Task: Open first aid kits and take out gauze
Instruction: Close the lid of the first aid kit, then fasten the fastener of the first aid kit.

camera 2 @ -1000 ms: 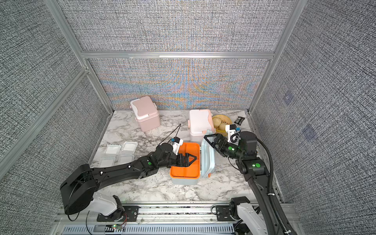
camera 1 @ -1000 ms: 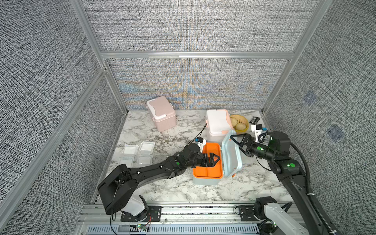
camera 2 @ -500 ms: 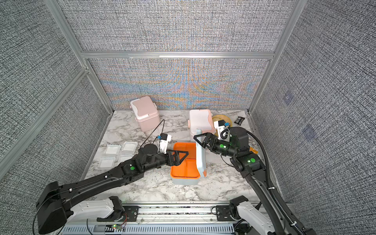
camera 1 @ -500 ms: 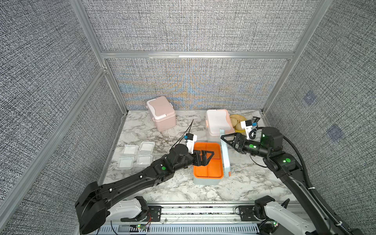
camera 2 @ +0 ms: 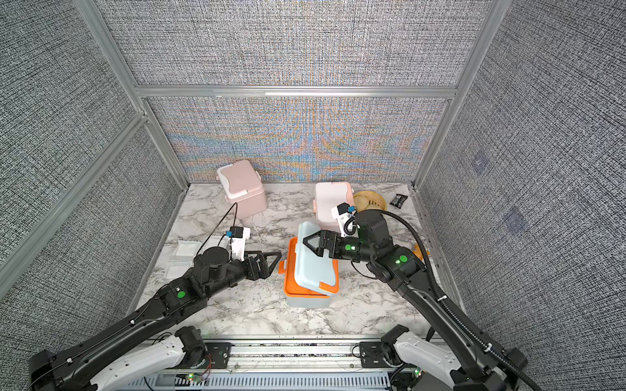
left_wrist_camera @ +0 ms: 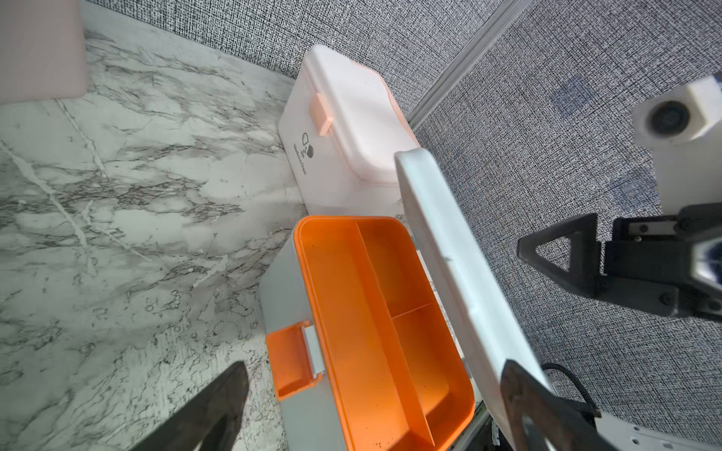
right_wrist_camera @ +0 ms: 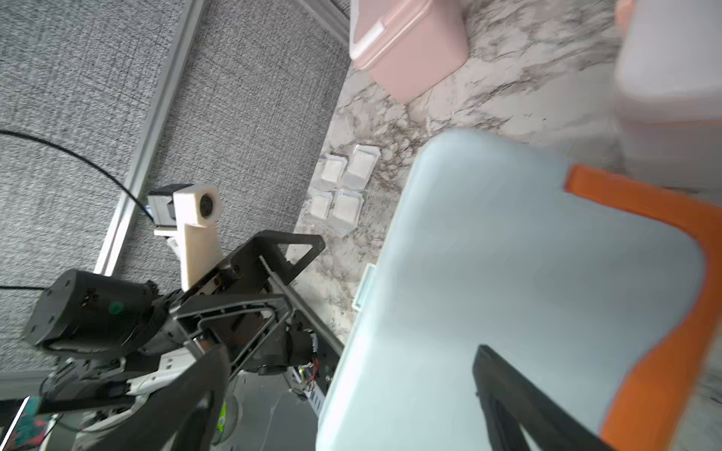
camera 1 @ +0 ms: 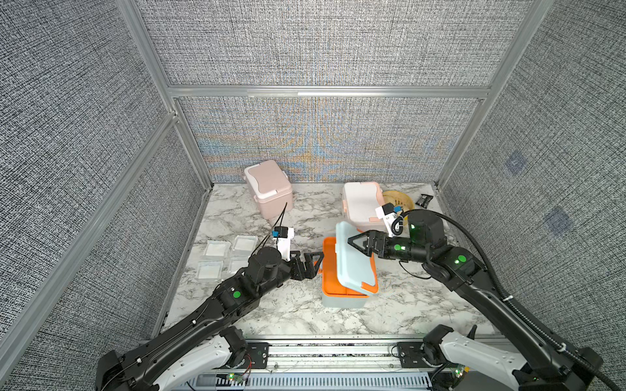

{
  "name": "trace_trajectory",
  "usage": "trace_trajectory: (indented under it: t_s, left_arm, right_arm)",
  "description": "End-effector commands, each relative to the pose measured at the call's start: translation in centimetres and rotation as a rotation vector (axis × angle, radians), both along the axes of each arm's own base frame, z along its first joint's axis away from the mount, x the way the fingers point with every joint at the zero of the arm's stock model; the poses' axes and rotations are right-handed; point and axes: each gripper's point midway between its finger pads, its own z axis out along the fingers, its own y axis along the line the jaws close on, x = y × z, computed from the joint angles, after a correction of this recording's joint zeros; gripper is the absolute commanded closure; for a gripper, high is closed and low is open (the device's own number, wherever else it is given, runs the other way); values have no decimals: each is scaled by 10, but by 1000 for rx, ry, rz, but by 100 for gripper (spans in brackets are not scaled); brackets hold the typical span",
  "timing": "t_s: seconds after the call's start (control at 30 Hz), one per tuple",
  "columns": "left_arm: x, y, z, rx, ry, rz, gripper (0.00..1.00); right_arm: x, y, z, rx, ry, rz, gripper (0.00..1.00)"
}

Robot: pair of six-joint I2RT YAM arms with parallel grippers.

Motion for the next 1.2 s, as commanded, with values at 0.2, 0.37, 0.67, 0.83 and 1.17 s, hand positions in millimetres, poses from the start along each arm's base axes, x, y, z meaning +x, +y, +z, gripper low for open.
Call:
trace_trajectory:
  t_s: [0.2,0.37,0.67,0.83,1.17]
  left_arm:
    - [-14,-1,-18,-39,73,-70,0]
    - [-25,-13,-33,-83,141,-151,0]
    - [-39,-50,-50,-221,255,-282,0]
    - [-49,-69,-54,-203,259,-353,0]
    - [-56,-74,-69,-175,268,-347,0]
  right_arm:
    - [5,-32,-21,-157,-28,-128,1]
    - [8,-31,-25,-156,-29,-132,1]
    - [6,-5,-35,-133,0,14,7]
    - [6,0,-45,-159,9,36,20]
    - [4,3,-57,-293,4,45,26]
